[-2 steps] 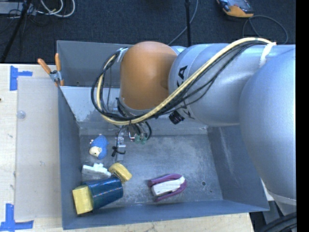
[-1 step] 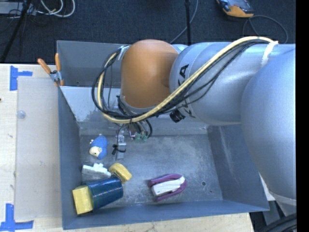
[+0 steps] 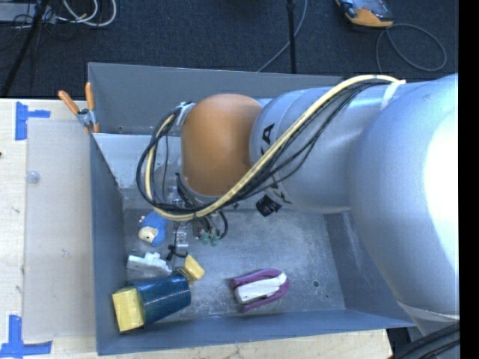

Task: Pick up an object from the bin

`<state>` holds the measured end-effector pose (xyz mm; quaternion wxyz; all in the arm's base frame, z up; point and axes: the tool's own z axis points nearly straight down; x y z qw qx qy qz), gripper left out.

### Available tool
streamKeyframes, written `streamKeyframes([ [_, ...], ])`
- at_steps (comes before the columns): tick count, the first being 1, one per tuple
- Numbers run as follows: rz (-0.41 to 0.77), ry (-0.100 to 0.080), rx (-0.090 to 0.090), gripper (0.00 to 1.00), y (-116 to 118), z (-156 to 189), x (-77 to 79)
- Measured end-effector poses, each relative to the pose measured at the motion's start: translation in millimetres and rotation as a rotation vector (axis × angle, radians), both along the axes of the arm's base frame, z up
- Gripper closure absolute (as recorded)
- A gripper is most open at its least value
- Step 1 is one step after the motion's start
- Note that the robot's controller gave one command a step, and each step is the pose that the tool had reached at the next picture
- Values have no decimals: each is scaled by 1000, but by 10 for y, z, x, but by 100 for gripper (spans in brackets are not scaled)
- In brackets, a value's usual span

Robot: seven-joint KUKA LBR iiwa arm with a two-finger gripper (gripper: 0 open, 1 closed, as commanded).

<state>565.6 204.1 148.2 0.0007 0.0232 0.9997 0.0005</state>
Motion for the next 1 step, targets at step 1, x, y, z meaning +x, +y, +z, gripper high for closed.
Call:
streamKeyframes([
  [1,31,7,-2,0,104,-345,-86],
])
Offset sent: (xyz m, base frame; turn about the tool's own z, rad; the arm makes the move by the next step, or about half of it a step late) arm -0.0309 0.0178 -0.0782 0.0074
